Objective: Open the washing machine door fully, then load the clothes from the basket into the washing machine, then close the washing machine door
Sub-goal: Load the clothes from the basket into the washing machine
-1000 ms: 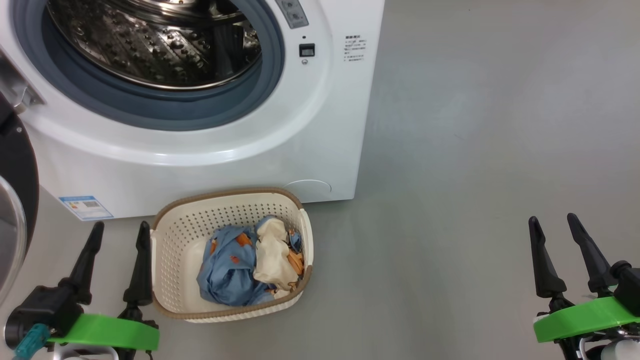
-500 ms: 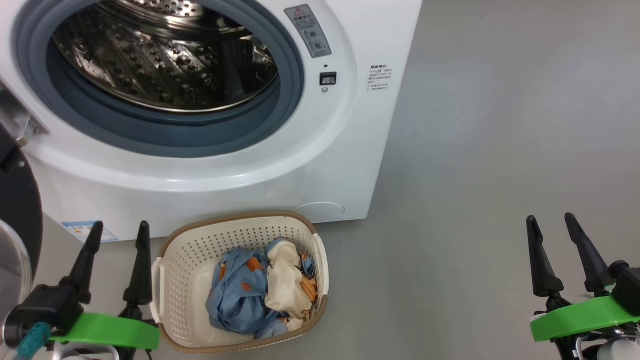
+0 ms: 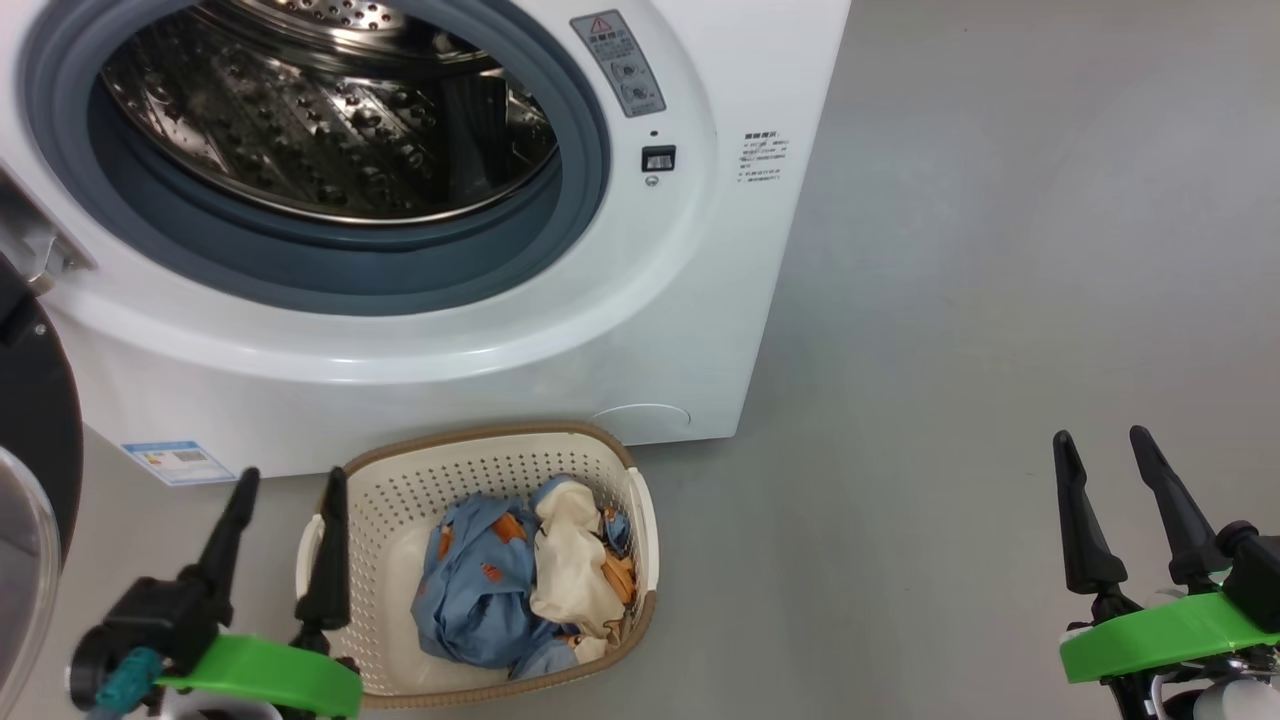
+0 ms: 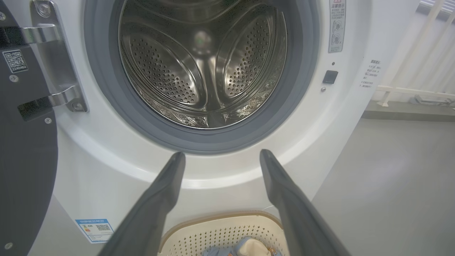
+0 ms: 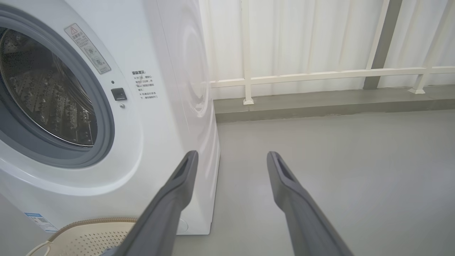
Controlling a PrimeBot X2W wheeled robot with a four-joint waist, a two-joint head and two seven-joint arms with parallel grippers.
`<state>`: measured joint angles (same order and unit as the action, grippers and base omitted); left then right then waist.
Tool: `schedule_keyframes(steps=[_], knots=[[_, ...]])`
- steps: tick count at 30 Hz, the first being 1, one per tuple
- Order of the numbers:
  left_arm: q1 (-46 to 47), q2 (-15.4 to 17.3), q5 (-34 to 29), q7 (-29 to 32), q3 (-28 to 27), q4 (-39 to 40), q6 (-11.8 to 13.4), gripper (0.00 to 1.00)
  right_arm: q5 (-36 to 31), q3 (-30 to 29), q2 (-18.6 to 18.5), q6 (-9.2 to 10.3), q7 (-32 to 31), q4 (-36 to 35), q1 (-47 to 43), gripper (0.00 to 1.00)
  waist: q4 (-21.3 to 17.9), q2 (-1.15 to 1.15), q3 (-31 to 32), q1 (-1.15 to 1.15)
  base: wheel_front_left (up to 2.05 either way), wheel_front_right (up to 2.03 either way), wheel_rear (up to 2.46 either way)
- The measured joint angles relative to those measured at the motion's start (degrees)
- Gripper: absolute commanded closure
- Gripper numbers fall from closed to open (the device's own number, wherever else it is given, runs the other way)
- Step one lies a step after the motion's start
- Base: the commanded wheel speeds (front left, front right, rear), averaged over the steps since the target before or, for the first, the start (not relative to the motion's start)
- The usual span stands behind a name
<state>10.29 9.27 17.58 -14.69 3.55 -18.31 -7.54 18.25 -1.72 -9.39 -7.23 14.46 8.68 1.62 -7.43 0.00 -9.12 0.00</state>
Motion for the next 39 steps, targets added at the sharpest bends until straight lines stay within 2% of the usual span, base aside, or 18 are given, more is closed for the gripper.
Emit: schedule_keyframes(steps=[15,24,39], knots=[[1.52,-2.69,-0.58,0.07,5.86,-15.46,0.0,0.0,0.01,1.45,0.74,0.0,0.0,-0.04,1.08,0.0,-0.82,0.0,-2.84,0.0,0.0,0.0,0.0],[10.1,-2.44,-3.75,0.07,6.6,-25.42,0.01,0.0,0.01,1.71,2.21,0.0,0.0,-0.6,4.44,0.0,-1.83,0.0,-8.22,0.0,0.0,0.0,0.0],[27.7,0.66,-8.75,0.12,9.91,-45.06,0.62,0.0,0.42,3.5,5.49,0.0,0.0,-0.79,12.2,0.0,-4.26,0.0,-19.67,0.01,0.0,0.0,0.0]])
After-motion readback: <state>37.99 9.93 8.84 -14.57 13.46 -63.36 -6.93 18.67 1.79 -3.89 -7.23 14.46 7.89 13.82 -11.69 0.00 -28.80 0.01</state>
